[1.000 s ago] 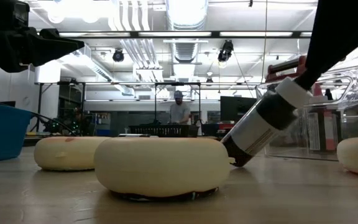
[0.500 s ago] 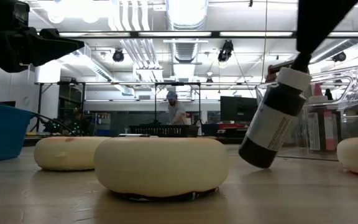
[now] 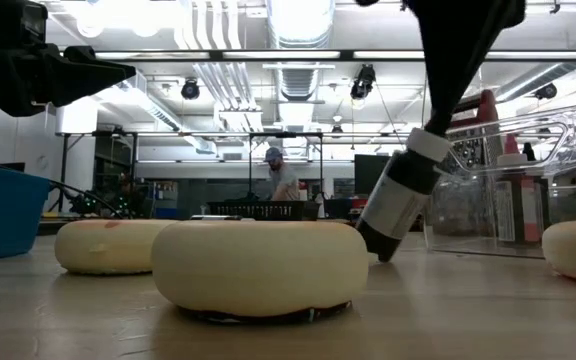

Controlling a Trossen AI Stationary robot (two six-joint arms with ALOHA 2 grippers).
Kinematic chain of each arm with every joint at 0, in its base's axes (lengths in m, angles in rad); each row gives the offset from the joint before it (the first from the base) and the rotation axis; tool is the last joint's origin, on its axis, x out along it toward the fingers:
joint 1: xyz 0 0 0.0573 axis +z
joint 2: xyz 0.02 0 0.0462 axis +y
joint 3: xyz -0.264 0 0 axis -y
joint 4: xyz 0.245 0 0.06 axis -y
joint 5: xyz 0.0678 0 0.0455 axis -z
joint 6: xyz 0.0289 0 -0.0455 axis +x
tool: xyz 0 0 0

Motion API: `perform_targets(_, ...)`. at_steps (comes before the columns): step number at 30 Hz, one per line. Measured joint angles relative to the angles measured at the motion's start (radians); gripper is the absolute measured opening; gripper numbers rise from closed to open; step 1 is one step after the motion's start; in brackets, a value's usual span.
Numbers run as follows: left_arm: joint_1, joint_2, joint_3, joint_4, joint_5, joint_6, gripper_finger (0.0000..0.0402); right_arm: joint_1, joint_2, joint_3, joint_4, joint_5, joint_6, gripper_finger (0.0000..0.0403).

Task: Pick & Place Food Item
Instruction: Put the bottom black food coloring bottle into the transparent bin

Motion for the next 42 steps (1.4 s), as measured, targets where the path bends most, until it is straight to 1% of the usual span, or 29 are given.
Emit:
perform_targets(6, 0.0, 0.0, 0.0, 0.0, 0.0, 0.0, 0.02, -0.026, -0.021, 0.0, -0.001, -0.012, -0.057, 0.0038)
perform_targets(19, 0.0, 0.0, 0.0, 0.0, 0.0, 0.0, 0.02, -0.036, -0.05, 0.0, -0.001, -0.009, -0.082, 0.0038)
perform_targets(22, 0.0, 0.0, 0.0, 0.0, 0.0, 0.0, 0.02, -0.036, -0.054, -0.001, -0.001, 0.015, -0.084, 0.0038)
perform_targets(28, 0.0, 0.0, 0.0, 0.0, 0.0, 0.0, 0.02, -0.005, -0.08, -0.001, 0.011, 0.174, -0.057, 0.0038)
perform_targets(31, 0.0, 0.0, 0.0, 0.0, 0.0, 0.0, 0.02, 0.036, -0.08, -0.001, 0.007, 0.268, 0.033, 0.0038)
perform_targets(36, 0.0, 0.0, 0.0, 0.0, 0.0, 0.0, 0.02, 0.142, -0.084, -0.019, -0.005, 0.531, 0.207, 0.0038)
perform_targets(39, 0.0, 0.0, 0.0, 0.0, 0.0, 0.0, 0.02, 0.221, -0.084, -0.064, -0.002, 0.674, 0.327, 0.0038)
perform_targets(42, 0.0, 0.0, 0.0, 0.0, 0.0, 0.0, 0.02, 0.291, -0.084, -0.132, 0.003, 0.763, 0.483, 0.0038)
